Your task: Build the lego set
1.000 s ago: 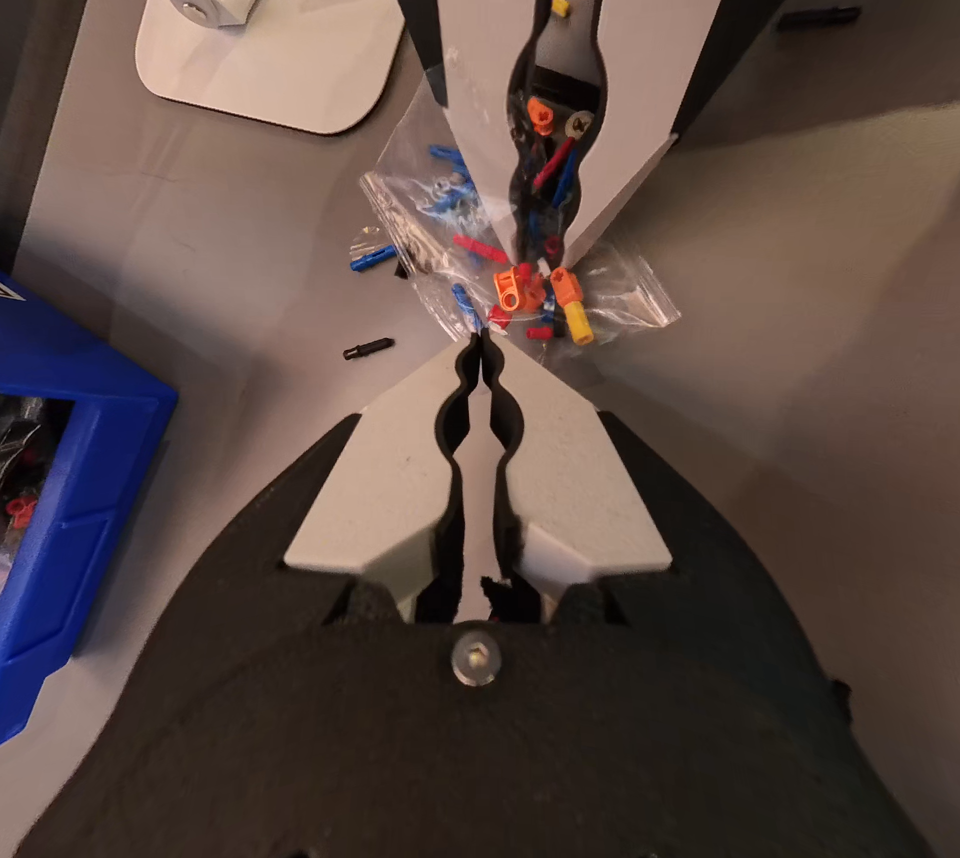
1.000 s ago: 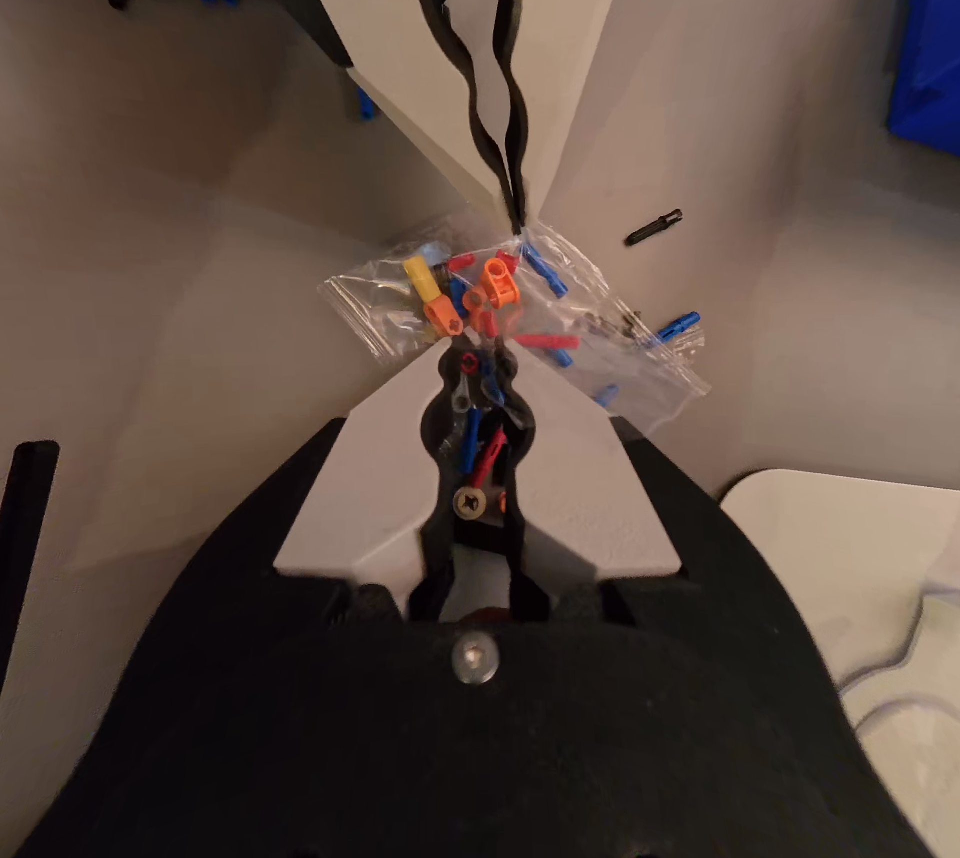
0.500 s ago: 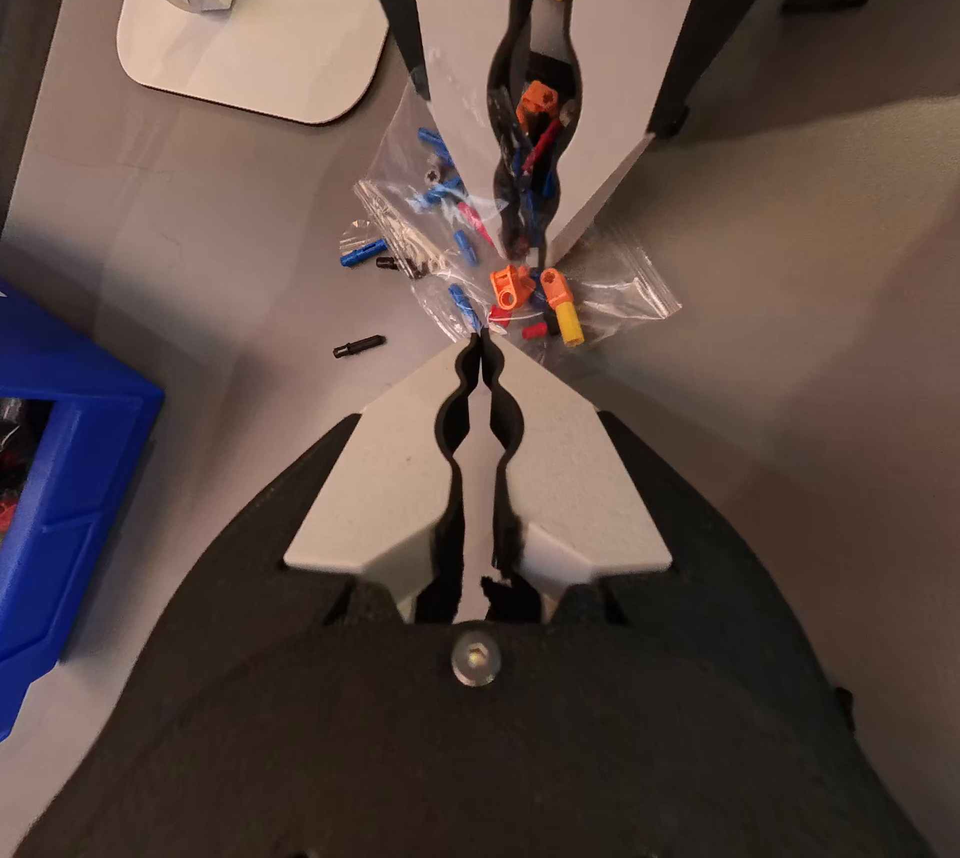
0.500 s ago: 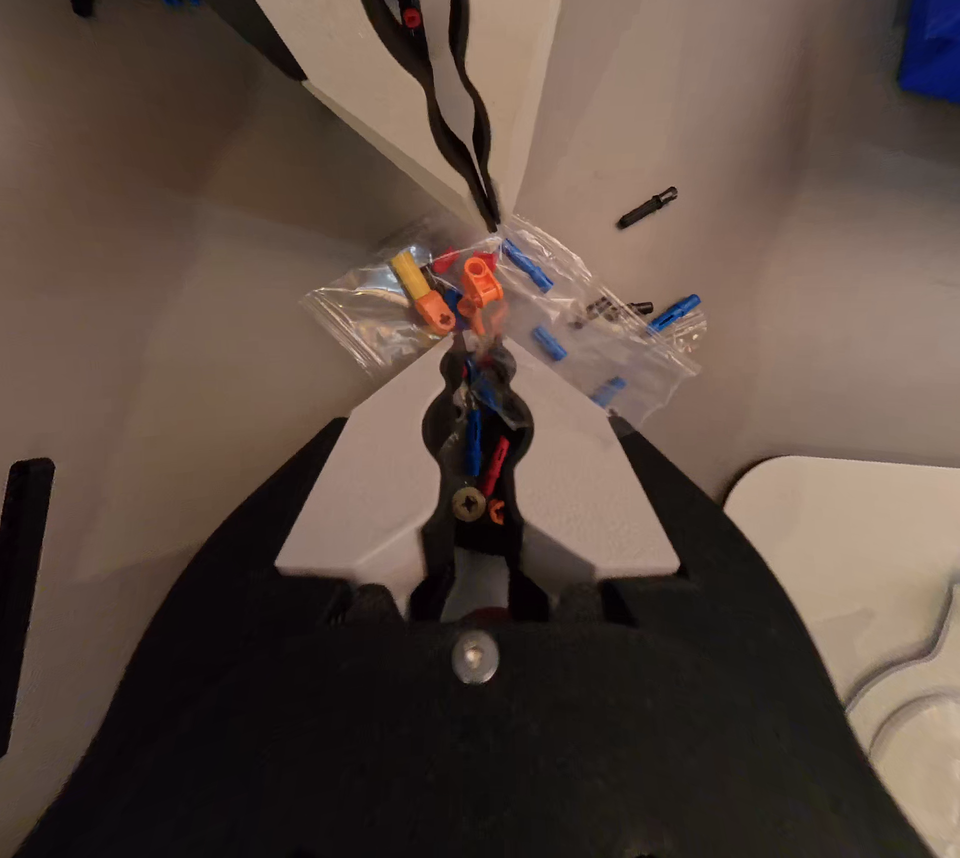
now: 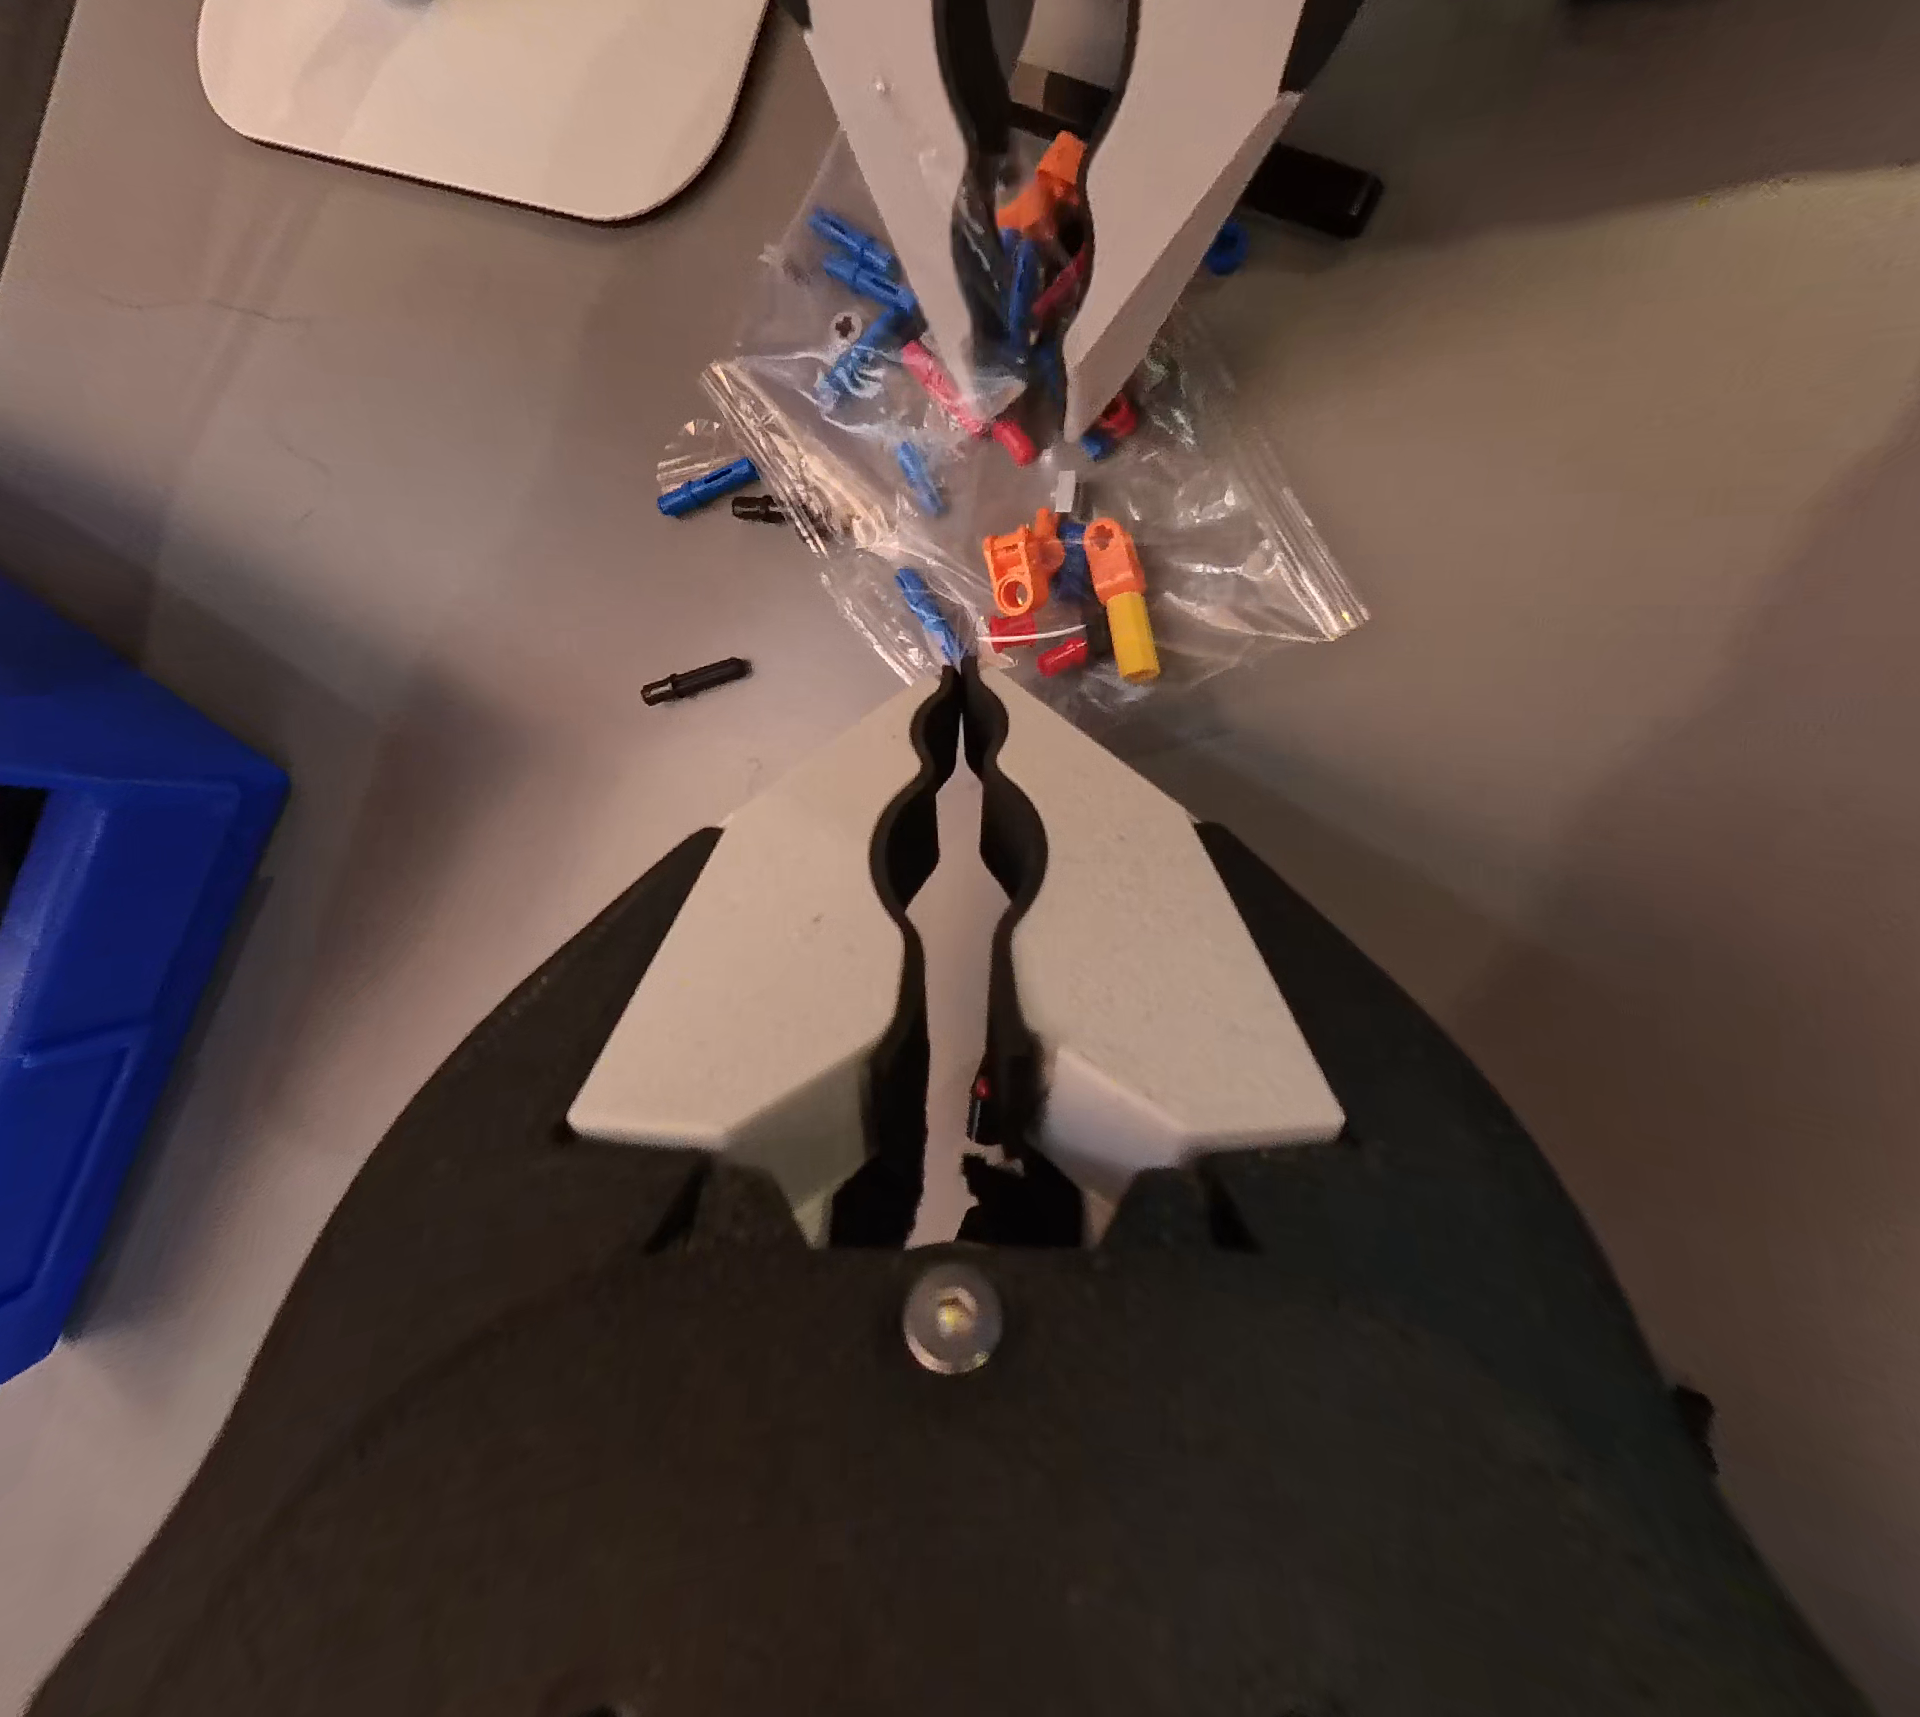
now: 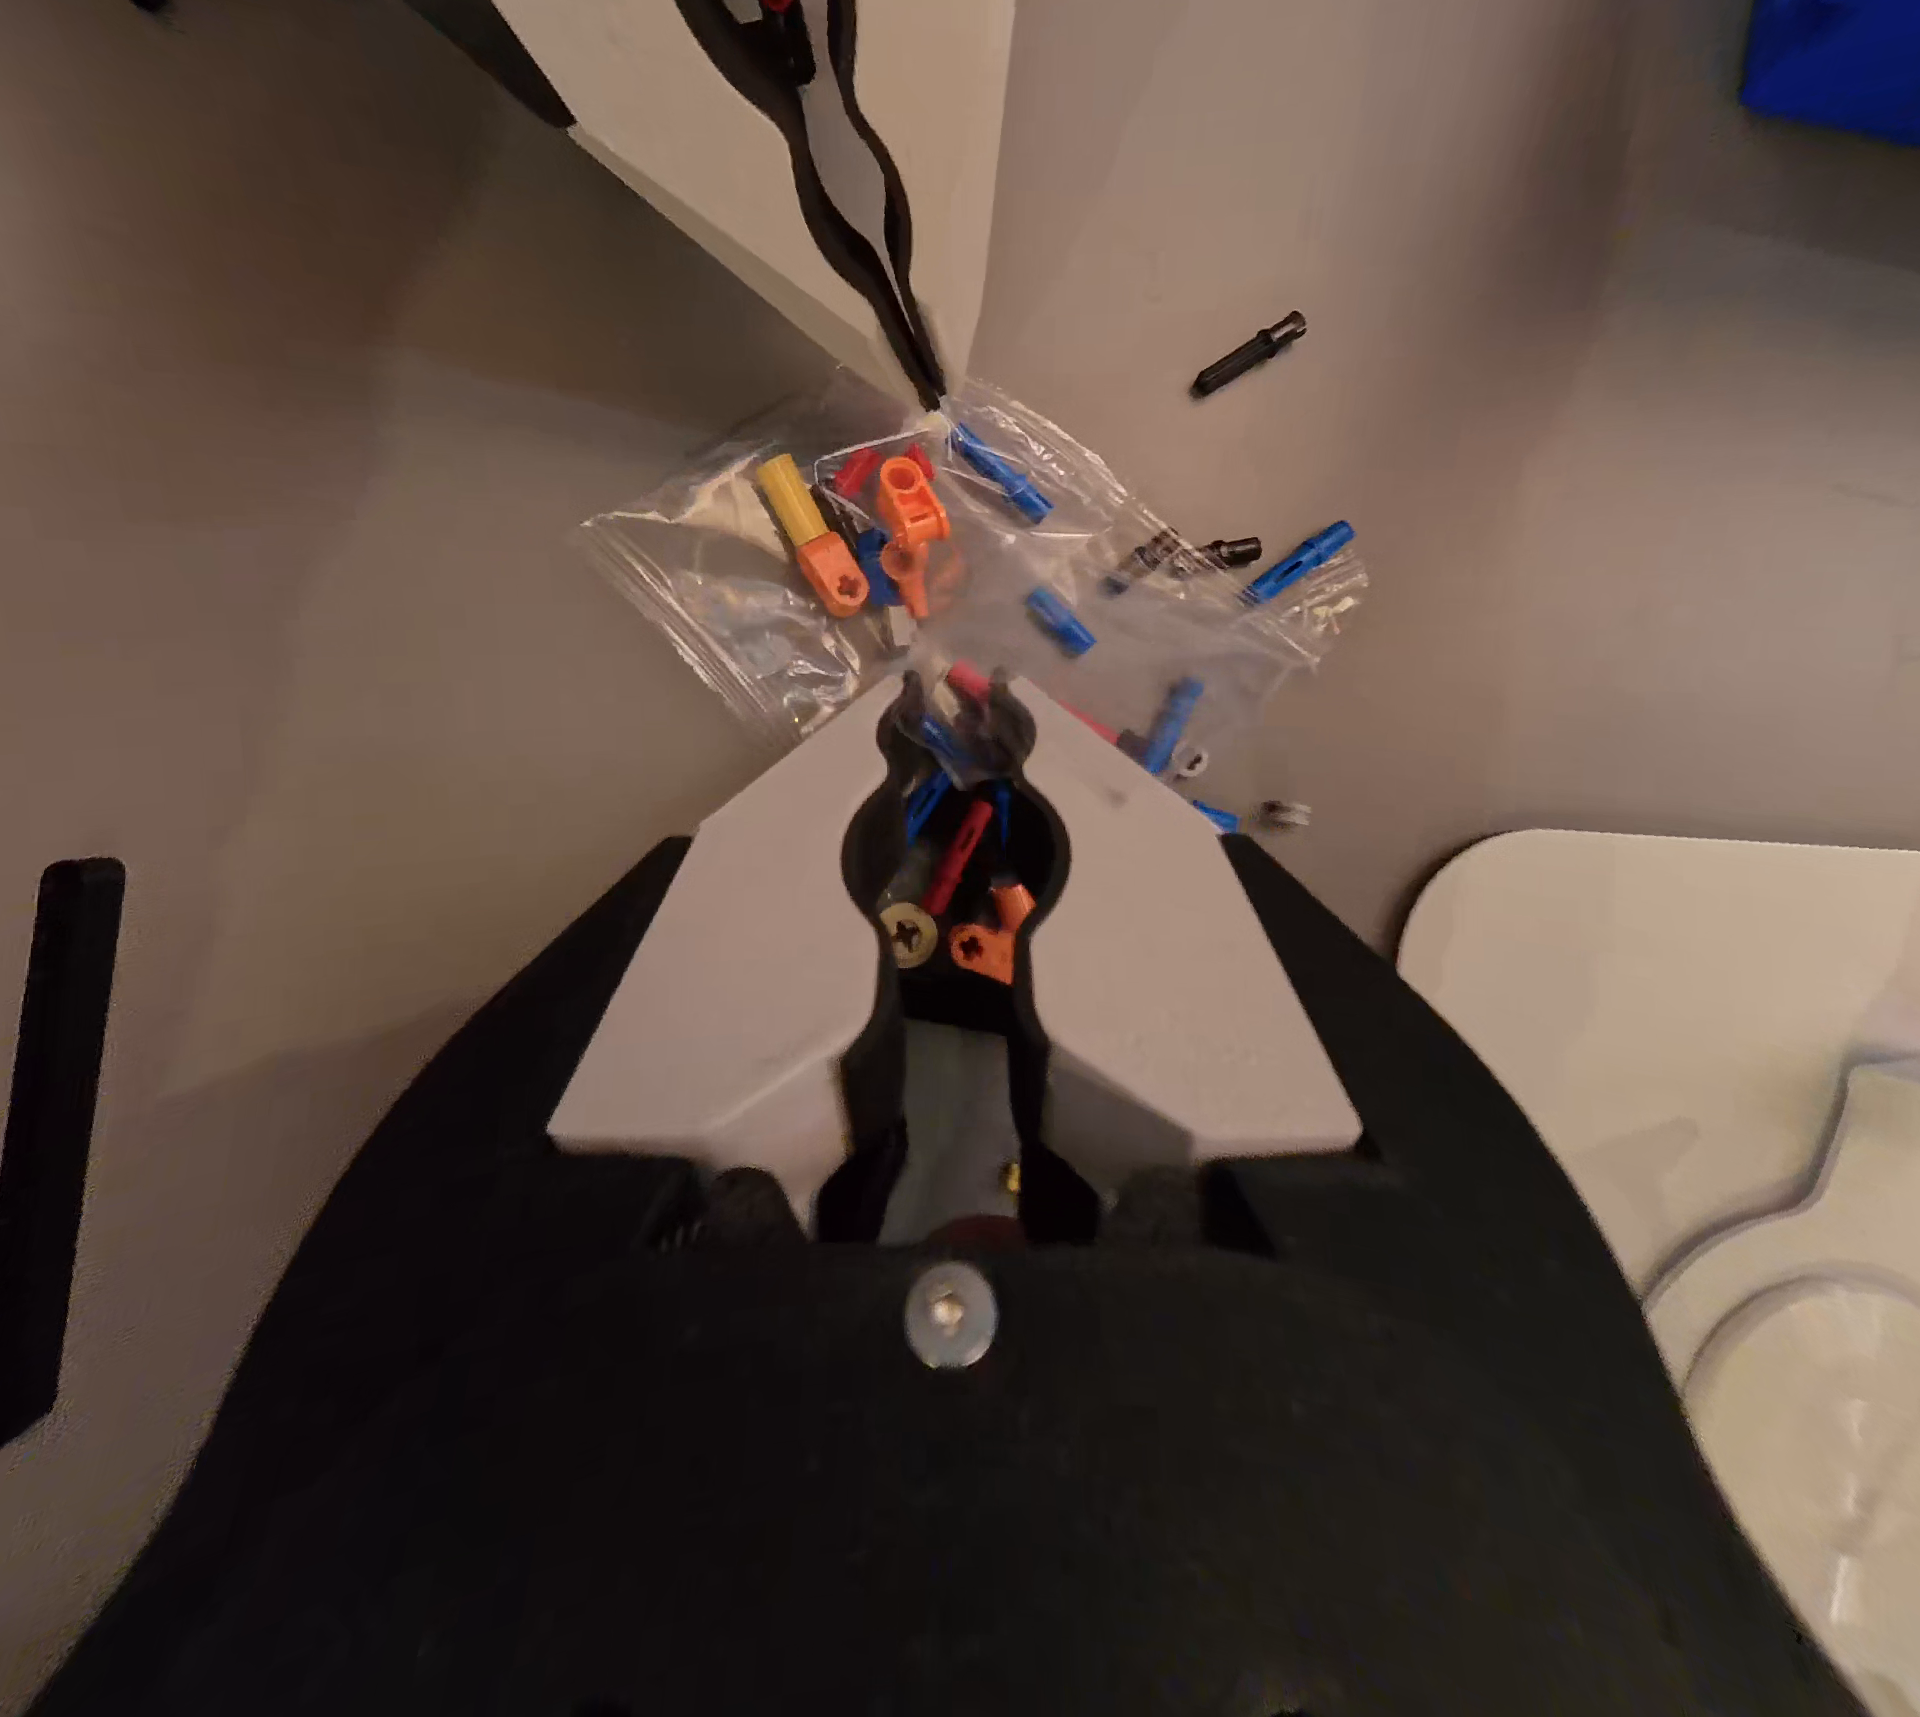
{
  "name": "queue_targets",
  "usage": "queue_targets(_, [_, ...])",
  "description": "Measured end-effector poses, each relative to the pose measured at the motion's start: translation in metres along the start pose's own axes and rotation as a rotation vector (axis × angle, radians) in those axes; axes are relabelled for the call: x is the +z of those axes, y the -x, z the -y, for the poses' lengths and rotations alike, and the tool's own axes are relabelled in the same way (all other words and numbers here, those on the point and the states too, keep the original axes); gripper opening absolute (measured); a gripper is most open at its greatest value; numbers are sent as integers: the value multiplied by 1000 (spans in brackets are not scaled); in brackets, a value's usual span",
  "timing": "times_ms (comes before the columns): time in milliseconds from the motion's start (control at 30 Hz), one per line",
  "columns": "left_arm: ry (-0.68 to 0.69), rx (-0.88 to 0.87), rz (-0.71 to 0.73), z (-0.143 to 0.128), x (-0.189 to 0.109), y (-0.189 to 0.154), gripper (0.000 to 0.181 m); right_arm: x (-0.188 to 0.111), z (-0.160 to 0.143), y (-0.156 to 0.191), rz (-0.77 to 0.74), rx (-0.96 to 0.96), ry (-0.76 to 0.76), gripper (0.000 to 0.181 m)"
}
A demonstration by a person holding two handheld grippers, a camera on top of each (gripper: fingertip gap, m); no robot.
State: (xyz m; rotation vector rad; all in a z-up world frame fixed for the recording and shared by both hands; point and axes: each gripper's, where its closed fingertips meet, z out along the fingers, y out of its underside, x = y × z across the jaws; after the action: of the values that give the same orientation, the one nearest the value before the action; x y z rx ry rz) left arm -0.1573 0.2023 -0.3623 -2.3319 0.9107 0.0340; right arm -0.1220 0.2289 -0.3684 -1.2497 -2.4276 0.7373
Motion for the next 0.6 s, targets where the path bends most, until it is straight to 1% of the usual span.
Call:
queue_targets(100, [-1,-1,-1,-1,1,1,0,1,1,-2,13,-25,2,6])
queue_targets(333, [-2,-1,-8,-3,2,1,0,7,0,-8,13,-105,48,7])
queue_targets(533, [-2,4,-13,-5,3,2,0,9,3,-8,20,-144,45,5])
queue_targets(600, [-4,3,-16,-5,4,2,0,10,3,-7,31,-147,49,2])
